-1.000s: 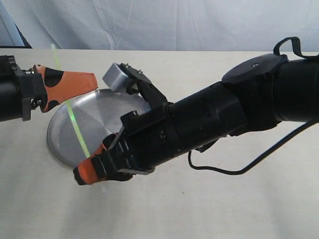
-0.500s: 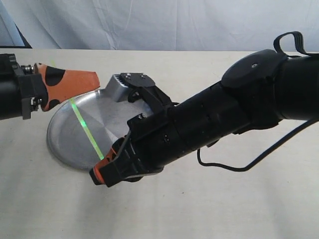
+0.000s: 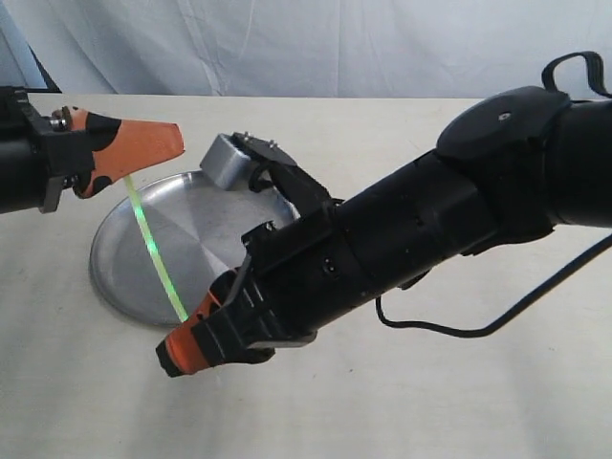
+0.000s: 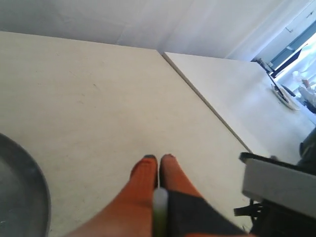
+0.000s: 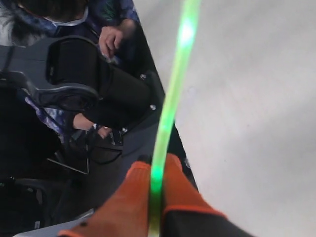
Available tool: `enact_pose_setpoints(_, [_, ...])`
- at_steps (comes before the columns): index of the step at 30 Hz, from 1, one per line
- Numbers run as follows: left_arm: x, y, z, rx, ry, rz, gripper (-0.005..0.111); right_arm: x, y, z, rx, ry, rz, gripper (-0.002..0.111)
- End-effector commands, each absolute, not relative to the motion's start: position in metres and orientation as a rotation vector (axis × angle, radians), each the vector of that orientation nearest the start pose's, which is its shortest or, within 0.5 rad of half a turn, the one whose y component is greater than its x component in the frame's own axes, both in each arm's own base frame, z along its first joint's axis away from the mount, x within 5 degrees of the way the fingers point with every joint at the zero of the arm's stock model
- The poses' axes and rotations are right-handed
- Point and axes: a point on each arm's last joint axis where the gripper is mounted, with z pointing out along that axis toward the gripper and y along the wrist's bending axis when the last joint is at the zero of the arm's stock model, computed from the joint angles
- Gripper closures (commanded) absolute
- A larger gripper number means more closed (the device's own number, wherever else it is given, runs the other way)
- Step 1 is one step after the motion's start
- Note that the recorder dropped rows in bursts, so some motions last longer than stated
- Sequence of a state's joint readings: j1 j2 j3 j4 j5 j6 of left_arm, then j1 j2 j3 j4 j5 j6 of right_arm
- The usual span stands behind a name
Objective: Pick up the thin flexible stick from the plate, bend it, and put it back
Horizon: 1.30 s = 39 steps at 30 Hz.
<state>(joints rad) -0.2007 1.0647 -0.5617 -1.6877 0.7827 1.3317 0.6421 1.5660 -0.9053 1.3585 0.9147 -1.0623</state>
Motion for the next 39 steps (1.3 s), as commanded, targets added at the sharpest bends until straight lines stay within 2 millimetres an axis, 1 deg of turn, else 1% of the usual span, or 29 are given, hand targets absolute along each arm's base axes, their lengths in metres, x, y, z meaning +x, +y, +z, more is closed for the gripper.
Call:
enact_pose_setpoints(1, [0.185,-0.098,0.287,0.377,1.921,-1.030,0.106,0.187,0.230,0.264,-1.031,2.193,1.474,0.108])
enact_pose_setpoints(3, [0.186,-0.097,0.285,0.378,1.936,-0.986,0.106,0.185,0.229,0.269,-1.035,2.174,1.474,0.108])
enact_pose_setpoints(6, [0.187,-0.097,0.285,0.365,1.933,-0.990,0.106,0.184,0.228,0.271,-1.033,2.169,1.475,0.108])
enact_pose_setpoints(9, [0.184,-0.100,0.291,0.348,1.893,-1.097,0.106,0.187,0.228,0.270,-1.011,2.175,1.440,0.108])
enact_pose_setpoints(10, [0.182,-0.102,0.294,0.340,1.870,-1.149,0.106,0.189,0.228,0.269,-1.004,2.179,1.410,0.108])
enact_pose_setpoints(14, [0.175,-0.108,0.302,0.396,1.824,-1.281,0.106,0.198,0.225,0.263,-0.951,2.216,1.263,0.108])
enact_pose_setpoints(16, [0.174,-0.109,0.305,0.376,1.827,-1.342,0.106,0.201,0.223,0.260,-0.931,2.244,1.202,0.108])
enact_pose_setpoints(21, [0.173,-0.110,0.308,0.362,1.830,-1.386,0.106,0.201,0.219,0.260,-0.898,2.305,1.152,0.108])
enact_pose_setpoints(23, [0.171,-0.111,0.310,0.337,1.840,-1.443,0.106,0.199,0.218,0.262,-0.901,2.300,1.148,0.108])
enact_pose_setpoints(27, [0.168,-0.113,0.314,0.337,1.839,-1.525,0.106,0.207,0.214,0.261,-0.873,2.284,1.017,0.108])
enact_pose_setpoints(33, [0.167,-0.113,0.315,0.344,1.835,-1.539,0.106,0.237,0.211,0.248,-0.666,2.244,0.778,0.108])
enact_pose_setpoints(35, [0.167,-0.113,0.315,0.342,1.836,-1.537,0.106,0.245,0.210,0.240,-0.640,2.245,0.716,0.108])
enact_pose_setpoints(37, [0.168,-0.113,0.314,0.335,1.839,-1.522,0.106,0.247,0.211,0.234,-0.643,2.258,0.699,0.108])
enact_pose_setpoints(39, [0.170,-0.111,0.311,0.335,1.868,-1.460,0.106,0.243,0.213,0.233,-0.684,2.285,0.744,0.108])
